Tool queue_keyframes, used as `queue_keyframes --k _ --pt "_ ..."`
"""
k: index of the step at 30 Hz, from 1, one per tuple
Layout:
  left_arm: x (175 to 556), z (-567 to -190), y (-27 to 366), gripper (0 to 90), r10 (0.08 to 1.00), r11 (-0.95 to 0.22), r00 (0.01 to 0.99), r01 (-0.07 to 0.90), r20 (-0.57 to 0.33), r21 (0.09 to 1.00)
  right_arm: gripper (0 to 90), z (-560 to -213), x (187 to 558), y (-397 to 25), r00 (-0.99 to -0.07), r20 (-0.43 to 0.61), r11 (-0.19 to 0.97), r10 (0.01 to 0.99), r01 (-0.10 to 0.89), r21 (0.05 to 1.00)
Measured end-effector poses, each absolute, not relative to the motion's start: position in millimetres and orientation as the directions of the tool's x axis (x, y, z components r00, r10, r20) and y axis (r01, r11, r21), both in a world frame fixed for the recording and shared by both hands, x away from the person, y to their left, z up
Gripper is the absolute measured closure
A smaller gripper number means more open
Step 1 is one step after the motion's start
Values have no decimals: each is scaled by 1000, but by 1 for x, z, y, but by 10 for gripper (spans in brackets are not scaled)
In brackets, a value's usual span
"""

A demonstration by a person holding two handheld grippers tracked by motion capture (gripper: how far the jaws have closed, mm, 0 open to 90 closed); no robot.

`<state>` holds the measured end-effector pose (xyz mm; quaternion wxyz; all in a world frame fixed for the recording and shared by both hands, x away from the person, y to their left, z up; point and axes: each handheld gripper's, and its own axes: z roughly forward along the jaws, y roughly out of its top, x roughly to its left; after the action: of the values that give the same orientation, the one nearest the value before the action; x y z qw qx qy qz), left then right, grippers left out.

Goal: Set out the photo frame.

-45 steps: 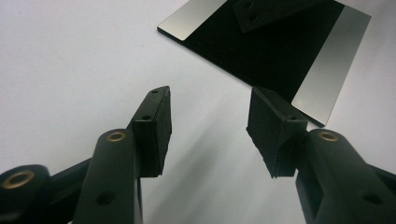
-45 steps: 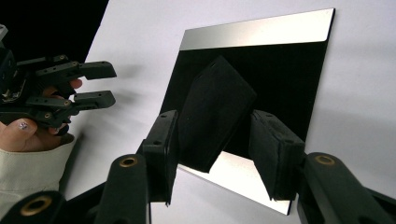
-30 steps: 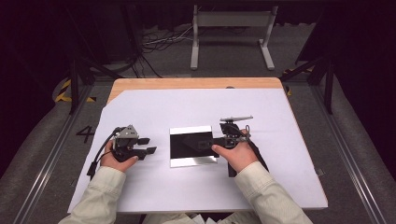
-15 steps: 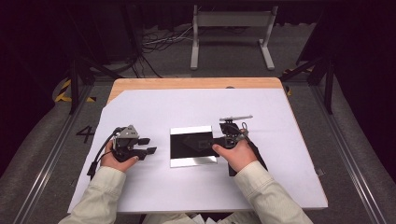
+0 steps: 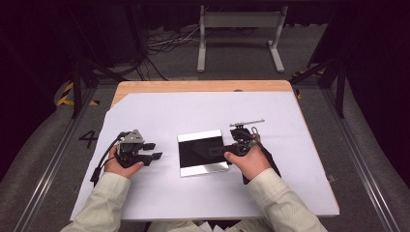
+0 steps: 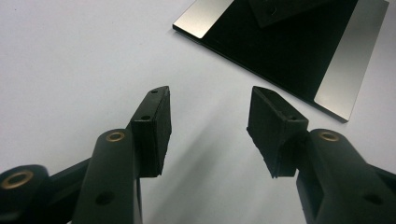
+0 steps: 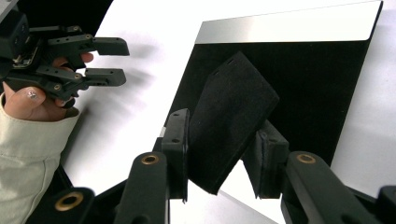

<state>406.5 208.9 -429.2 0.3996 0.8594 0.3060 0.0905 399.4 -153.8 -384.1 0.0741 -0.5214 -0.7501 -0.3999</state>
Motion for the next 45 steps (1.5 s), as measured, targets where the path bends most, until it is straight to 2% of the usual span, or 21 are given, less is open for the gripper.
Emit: queue_keyframes --k 12,25,45 --pt "406 -429 209 498 600 -490 795 454 -91 744 754 -376 393 -157 -494 560 157 665 826 542" --pt "406 -429 208 495 601 -495 794 458 -91 738 848 -371 374 -167 -568 567 274 596 808 521" --pt "406 -429 208 493 600 -494 795 457 -90 739 876 -368 362 -172 -598 579 287 554 790 541"
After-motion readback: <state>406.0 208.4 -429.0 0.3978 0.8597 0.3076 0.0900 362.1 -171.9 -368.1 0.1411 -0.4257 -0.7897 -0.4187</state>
